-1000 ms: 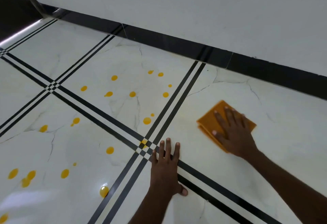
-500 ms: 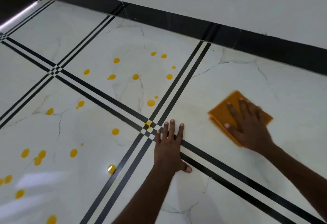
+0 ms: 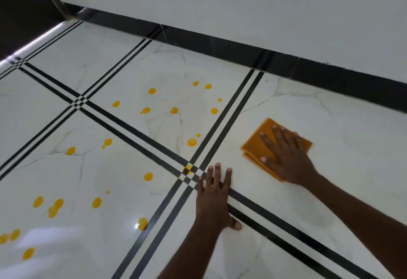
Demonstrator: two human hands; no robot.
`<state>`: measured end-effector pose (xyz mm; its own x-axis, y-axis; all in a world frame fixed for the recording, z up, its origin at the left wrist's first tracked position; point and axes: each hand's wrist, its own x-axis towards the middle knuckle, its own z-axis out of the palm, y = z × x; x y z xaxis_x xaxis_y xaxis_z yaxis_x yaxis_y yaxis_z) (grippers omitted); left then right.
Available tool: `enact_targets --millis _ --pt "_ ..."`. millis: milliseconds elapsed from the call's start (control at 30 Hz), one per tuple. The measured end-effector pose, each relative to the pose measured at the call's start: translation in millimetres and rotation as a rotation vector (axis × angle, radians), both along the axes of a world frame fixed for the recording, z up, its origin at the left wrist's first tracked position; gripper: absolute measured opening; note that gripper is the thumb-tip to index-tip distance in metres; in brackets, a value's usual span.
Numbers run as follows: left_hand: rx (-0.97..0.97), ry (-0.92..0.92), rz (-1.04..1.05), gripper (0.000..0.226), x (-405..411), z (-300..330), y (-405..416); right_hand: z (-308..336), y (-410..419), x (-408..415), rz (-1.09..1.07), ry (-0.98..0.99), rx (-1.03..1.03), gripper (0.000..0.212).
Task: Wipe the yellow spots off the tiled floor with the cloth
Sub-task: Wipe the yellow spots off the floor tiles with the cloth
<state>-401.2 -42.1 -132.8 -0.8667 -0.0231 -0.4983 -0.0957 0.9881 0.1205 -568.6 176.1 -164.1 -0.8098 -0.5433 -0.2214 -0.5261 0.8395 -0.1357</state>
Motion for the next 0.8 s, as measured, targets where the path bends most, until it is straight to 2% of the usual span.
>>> enact_targets --millis 100,233,300,367,467,633,800 --pt "-0.019 -0.003 0.0 0.149 0 -1 1 6 17 -47 -0.193 -0.021 0.018 0.088" --pt "-0.022 -0.015 -0.012 0.149 -1 -8 -1 9 -56 -116 -0.329 -0.004 -0.019 0.097" --pt "-0.029 -0.02 -0.011 0.148 -1 -7 0 5 -97 -113 -0.282 0.017 -0.057 0.095" --pt "-0.031 -0.026 -0.003 0.147 -2 -4 0 0 -117 -79 -0.11 0.032 -0.073 0.091" --pt "-0.01 -0.028 0.0 0.145 -2 -1 0 -9 -66 -20 0.016 0.004 -0.065 0.087" --pt "0.026 0.037 0.008 0.149 1 -9 -3 -10 69 42 -0.244 0.018 -0.014 0.086" --pt "0.008 0.052 -0.004 0.15 3 -11 -3 -4 30 -32 -0.318 0.032 0.013 0.094"
